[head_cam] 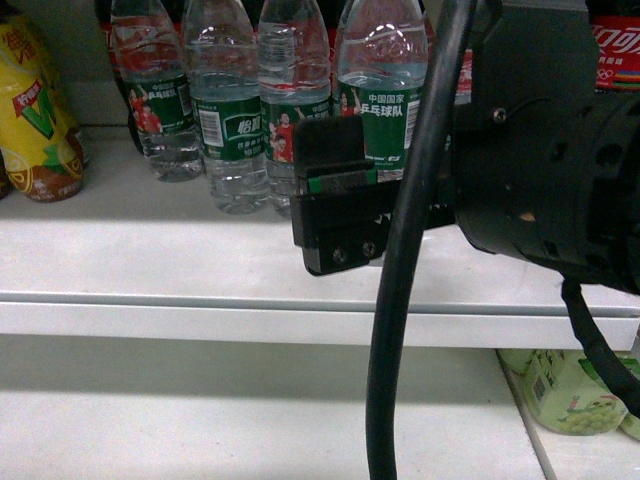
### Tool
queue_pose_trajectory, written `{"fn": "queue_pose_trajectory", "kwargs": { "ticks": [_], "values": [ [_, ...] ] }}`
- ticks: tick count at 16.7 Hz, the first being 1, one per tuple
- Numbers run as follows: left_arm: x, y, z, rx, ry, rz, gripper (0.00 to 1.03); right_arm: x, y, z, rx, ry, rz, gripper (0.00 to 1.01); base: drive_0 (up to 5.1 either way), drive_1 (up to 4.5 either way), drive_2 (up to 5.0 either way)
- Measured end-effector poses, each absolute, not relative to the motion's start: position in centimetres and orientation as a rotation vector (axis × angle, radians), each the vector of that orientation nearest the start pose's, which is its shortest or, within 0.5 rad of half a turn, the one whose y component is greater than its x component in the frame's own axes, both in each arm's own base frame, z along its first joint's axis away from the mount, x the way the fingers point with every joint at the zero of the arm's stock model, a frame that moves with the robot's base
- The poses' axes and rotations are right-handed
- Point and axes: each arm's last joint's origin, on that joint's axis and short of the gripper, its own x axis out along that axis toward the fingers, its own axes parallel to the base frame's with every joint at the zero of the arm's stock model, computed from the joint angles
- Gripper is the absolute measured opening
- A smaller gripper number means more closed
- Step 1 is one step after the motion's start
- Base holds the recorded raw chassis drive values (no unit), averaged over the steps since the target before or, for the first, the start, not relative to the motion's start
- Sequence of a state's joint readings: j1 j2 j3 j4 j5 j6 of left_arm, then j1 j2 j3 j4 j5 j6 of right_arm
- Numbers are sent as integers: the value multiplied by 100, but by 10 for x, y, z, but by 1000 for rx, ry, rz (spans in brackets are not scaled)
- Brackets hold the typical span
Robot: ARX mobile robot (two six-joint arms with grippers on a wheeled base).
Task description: Move water from second to third shelf
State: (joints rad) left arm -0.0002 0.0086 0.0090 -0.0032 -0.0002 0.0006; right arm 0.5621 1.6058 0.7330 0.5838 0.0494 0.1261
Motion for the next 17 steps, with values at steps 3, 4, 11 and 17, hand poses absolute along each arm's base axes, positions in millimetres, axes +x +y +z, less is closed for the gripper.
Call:
{"fn": "queue_pose_trajectory", "kwargs": {
  "ticks": [3, 4, 11, 17],
  "values": [
    [98, 0, 166, 1, 3, 0, 98, 292, 175, 194, 67, 321, 427, 98, 0, 0, 0],
    [98, 0, 166, 1, 3, 0, 98, 297, 175, 193, 64, 328, 395, 98, 0, 0, 0],
    [98, 0, 166, 1, 3, 0, 98, 321, 180, 196, 101, 301, 332, 98, 0, 0, 0],
    [98, 0, 166, 1, 3, 0, 98, 335, 191, 192, 101, 297, 321, 98, 0, 0, 0]
  ]
}}
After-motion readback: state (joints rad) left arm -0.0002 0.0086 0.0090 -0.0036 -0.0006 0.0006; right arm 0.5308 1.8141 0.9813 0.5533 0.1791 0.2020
